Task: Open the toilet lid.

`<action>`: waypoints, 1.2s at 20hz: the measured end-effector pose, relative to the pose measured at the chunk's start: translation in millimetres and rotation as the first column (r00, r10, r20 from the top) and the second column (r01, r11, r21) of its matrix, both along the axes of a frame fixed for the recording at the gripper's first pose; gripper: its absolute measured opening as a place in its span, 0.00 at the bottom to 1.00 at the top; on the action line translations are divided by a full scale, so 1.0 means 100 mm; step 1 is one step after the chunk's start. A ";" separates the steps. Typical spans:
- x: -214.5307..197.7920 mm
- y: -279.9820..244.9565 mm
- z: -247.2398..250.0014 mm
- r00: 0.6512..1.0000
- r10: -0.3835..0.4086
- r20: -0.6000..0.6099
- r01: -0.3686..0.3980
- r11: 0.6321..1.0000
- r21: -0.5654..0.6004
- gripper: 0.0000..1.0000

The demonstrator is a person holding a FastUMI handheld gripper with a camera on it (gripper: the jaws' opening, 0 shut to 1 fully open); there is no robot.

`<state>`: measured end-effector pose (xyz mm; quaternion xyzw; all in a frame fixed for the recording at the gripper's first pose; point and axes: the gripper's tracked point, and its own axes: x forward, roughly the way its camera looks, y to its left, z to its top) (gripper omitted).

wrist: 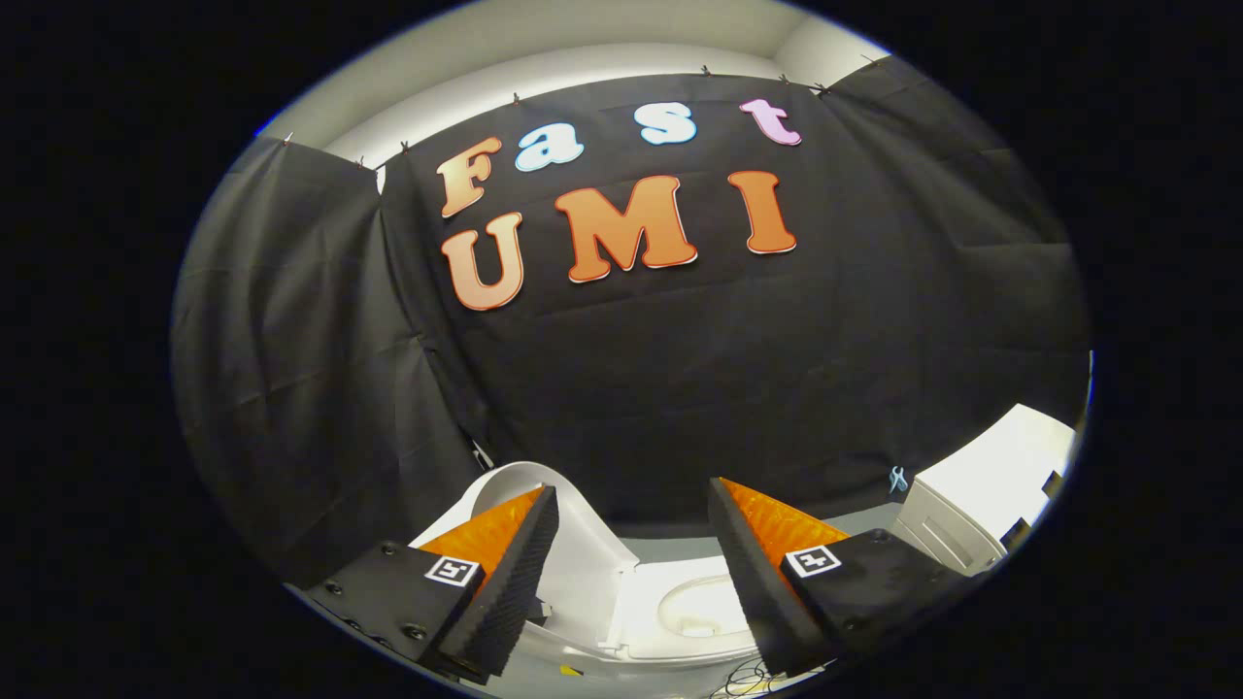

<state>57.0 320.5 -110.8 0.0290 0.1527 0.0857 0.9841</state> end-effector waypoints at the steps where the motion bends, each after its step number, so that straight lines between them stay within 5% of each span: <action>1: -0.01 -0.08 0.09 1.000 -0.006 0.013 0.006 1.000 0.005 0.99; 11: -0.07 -0.76 0.78 0.989 -0.042 0.145 0.048 0.998 -0.037 0.99; 24: -0.17 -0.92 0.95 0.978 -0.030 0.204 0.046 0.996 -0.071 0.99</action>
